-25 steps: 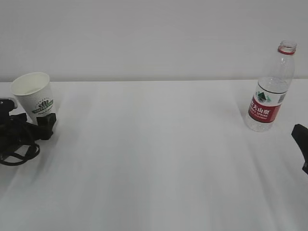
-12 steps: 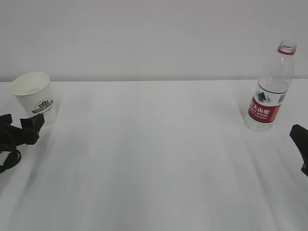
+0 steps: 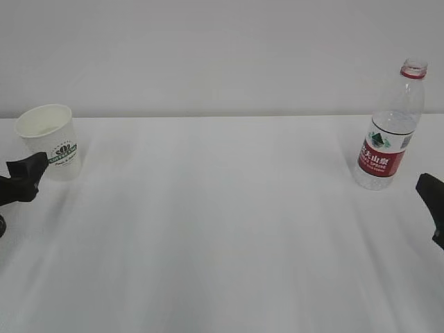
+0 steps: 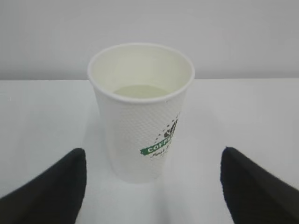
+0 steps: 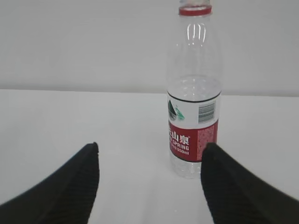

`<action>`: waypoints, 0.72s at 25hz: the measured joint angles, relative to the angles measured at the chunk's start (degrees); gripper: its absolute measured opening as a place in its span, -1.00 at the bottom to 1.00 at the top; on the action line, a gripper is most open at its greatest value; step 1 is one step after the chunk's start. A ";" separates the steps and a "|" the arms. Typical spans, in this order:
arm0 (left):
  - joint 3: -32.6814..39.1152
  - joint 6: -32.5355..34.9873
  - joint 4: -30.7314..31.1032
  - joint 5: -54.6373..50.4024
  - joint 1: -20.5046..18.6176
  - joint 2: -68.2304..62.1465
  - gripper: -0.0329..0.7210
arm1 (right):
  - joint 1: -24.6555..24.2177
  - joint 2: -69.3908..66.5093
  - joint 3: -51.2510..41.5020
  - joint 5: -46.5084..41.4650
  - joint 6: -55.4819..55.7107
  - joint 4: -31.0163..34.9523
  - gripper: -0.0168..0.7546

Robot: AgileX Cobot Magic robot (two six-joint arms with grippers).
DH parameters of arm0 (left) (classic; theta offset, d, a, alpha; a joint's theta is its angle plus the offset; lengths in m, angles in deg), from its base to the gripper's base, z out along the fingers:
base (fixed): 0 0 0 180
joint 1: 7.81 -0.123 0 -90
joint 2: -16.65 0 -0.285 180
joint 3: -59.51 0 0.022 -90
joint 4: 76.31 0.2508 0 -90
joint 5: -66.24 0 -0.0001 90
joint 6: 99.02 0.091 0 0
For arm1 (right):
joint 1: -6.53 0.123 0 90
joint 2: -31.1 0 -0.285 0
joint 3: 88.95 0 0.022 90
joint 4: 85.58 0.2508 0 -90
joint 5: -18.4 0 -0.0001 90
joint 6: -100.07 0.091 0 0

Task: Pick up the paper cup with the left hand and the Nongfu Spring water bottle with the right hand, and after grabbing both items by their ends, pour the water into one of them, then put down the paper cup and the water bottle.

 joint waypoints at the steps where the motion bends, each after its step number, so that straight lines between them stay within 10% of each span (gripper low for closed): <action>1: 0.29 0.00 0.00 0.00 0.00 1.42 0.82 | 0.00 0.00 0.43 0.00 0.00 -0.09 0.38; 18: 0.99 0.00 2.16 -14.85 0.00 25.44 0.77 | 0.00 16.05 9.92 -21.97 1.04 -2.60 0.38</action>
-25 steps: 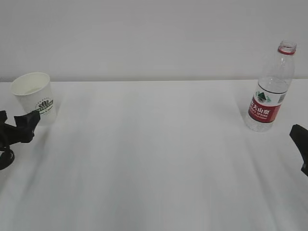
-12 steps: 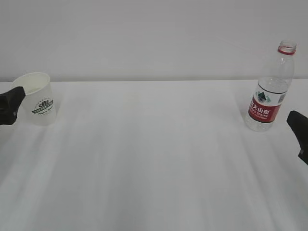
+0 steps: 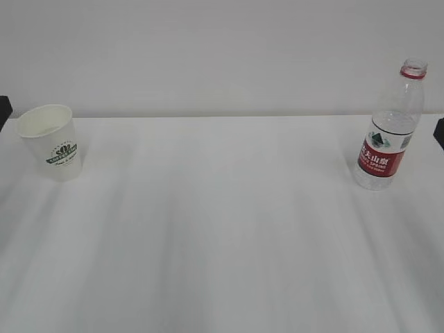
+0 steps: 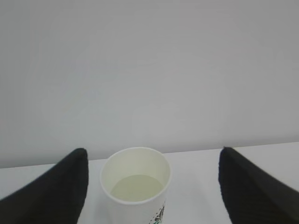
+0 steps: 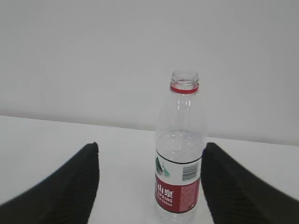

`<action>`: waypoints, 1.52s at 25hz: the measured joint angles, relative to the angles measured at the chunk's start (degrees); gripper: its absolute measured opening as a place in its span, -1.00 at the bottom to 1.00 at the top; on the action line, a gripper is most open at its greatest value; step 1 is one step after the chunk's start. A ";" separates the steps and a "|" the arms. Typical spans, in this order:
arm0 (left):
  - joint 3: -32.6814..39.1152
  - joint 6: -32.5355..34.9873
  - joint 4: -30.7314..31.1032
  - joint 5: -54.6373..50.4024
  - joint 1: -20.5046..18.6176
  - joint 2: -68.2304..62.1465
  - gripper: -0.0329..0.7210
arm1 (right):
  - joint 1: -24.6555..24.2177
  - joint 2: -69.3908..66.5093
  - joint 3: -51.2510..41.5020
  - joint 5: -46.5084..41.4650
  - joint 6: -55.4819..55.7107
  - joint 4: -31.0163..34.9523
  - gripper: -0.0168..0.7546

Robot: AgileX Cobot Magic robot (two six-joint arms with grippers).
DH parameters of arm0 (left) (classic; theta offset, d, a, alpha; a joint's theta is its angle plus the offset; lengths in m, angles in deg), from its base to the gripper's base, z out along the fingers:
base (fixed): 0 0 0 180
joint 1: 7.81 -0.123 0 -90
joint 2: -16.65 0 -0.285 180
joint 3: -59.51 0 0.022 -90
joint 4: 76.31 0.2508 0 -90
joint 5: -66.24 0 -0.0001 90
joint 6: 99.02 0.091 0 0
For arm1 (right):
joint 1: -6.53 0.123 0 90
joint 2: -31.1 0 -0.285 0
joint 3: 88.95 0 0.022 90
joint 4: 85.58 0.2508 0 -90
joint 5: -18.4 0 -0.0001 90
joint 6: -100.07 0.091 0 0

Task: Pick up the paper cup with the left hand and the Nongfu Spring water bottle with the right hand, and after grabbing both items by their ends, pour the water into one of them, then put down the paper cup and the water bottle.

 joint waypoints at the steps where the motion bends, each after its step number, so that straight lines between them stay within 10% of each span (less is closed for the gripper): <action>1: 0.08 0.00 0.09 -1.12 0.00 1.15 0.76 | 0.00 1.22 0.03 -1.40 0.00 -0.02 0.38; 20: 0.41 0.00 3.35 -31.44 0.00 36.61 0.70 | 0.00 29.23 5.18 -35.02 1.49 -0.44 0.46; 38: -3.75 0.00 3.49 -64.36 2.75 54.38 0.65 | 0.00 38.20 7.40 -48.83 0.68 1.00 0.47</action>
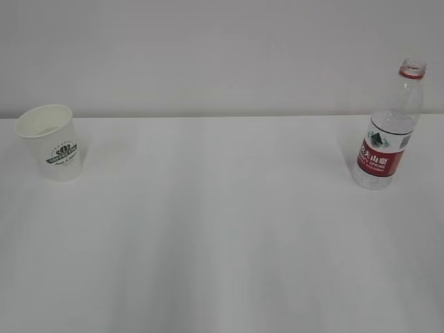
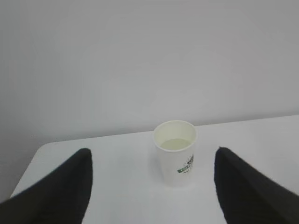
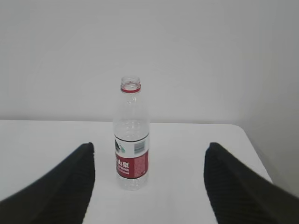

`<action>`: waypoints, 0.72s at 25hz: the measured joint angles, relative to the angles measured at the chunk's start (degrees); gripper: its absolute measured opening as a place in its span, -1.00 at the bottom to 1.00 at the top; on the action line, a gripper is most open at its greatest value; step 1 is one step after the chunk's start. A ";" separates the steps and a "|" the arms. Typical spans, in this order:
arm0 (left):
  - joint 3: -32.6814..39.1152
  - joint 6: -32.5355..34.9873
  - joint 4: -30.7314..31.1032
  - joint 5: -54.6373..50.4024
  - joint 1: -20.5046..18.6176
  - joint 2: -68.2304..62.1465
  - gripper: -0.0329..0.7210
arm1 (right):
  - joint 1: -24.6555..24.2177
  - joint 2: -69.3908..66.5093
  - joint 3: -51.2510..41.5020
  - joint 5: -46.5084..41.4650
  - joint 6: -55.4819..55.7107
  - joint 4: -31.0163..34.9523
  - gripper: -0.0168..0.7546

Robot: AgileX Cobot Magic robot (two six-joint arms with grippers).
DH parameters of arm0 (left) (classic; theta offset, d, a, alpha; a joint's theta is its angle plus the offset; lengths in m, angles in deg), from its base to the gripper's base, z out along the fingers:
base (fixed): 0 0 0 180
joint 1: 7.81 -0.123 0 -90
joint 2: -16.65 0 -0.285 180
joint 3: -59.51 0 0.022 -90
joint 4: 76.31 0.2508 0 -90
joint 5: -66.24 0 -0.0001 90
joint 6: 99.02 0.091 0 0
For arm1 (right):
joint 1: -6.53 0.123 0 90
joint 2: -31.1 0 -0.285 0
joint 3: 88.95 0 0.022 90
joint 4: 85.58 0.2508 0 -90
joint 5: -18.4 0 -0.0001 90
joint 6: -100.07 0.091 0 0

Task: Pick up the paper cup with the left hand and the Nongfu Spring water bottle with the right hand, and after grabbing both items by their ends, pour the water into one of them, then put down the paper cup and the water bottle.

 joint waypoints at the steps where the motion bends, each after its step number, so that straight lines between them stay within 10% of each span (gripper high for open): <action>1: 0.00 0.00 0.18 -0.43 0.90 0.53 0.65 | 0.00 1.35 0.27 -2.08 -0.59 0.00 0.47; 18: -0.82 0.25 -7.96 -25.62 4.12 21.09 0.65 | 0.00 20.11 5.64 -33.40 -16.68 14.95 0.47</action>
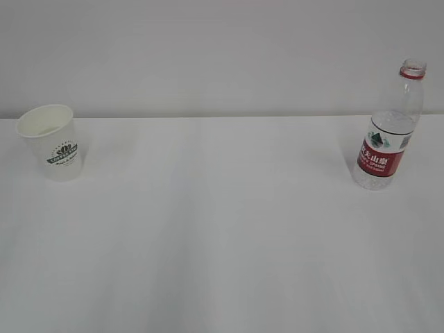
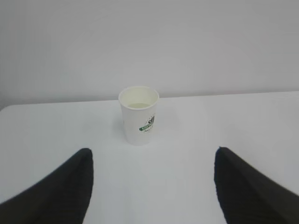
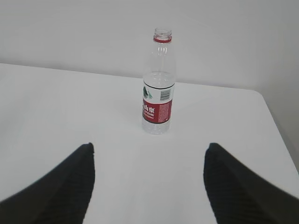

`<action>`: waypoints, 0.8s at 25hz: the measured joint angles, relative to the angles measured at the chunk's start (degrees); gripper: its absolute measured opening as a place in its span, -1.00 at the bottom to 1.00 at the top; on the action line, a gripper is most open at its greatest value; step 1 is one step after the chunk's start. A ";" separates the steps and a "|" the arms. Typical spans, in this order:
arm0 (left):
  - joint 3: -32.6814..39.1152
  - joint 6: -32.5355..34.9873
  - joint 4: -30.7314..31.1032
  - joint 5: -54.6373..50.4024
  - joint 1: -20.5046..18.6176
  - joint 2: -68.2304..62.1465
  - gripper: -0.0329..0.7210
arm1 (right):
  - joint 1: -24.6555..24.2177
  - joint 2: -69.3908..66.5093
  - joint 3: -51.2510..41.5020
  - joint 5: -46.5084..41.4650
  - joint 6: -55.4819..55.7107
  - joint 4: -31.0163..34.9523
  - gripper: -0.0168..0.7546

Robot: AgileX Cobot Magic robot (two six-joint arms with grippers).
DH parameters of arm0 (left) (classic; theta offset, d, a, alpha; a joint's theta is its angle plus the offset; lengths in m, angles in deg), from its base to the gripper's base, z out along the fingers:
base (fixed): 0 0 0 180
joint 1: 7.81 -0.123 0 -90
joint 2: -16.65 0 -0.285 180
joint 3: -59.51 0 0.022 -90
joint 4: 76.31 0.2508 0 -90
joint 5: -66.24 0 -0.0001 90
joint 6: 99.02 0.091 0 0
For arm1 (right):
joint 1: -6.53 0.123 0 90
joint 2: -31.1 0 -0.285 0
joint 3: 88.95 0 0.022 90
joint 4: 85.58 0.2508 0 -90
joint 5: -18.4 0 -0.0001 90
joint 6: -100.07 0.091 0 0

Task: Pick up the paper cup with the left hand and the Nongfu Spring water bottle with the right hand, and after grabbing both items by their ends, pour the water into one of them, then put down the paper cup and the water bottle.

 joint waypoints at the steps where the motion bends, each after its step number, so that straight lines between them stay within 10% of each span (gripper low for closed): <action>1: -0.64 0.28 -0.40 -1.38 0.00 0.18 0.65 | 0.00 0.40 0.56 -1.30 0.25 -0.11 0.47; 20: -6.98 2.08 -2.69 -20.97 0.00 0.45 0.62 | 0.00 0.76 3.77 -15.93 3.97 -1.05 0.46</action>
